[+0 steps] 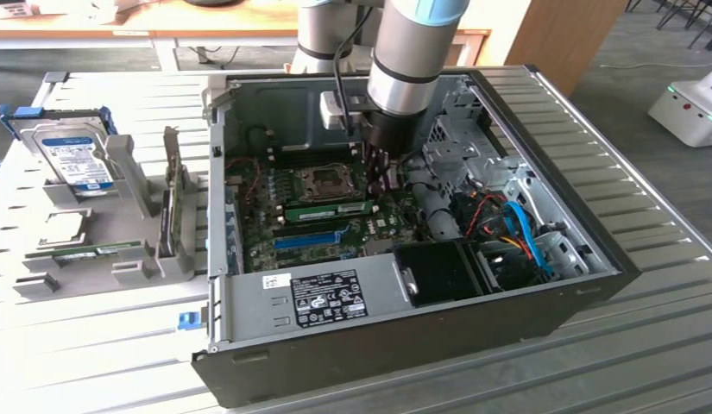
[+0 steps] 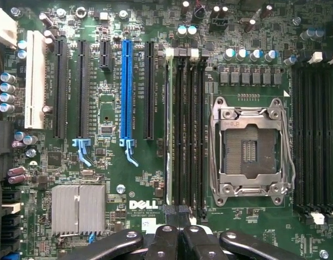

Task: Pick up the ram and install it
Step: 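Press down the ram until it locks into place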

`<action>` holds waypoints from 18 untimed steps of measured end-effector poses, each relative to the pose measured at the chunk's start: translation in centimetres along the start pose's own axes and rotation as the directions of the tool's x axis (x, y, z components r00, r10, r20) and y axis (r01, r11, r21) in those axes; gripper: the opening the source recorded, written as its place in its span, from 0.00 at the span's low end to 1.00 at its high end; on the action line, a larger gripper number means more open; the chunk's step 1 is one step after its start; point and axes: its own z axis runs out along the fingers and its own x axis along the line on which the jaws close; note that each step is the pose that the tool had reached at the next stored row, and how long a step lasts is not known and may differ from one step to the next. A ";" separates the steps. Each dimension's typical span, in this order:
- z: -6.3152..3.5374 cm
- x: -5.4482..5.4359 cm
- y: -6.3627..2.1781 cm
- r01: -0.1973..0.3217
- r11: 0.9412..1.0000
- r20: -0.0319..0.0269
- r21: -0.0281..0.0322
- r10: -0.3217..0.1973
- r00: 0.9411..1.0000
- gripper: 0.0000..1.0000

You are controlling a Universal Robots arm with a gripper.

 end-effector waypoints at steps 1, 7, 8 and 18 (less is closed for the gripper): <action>0.00 0.0 0.00 0.000 1.000 0.000 0.000 0.000 1.000 0.11; 0.17 0.0 -0.01 0.000 1.000 0.000 0.000 0.000 1.000 0.11; 0.24 0.0 -0.01 0.000 1.000 0.000 0.000 0.000 1.000 0.11; 0.58 0.0 -0.02 0.000 1.000 -0.001 0.000 0.000 1.000 0.11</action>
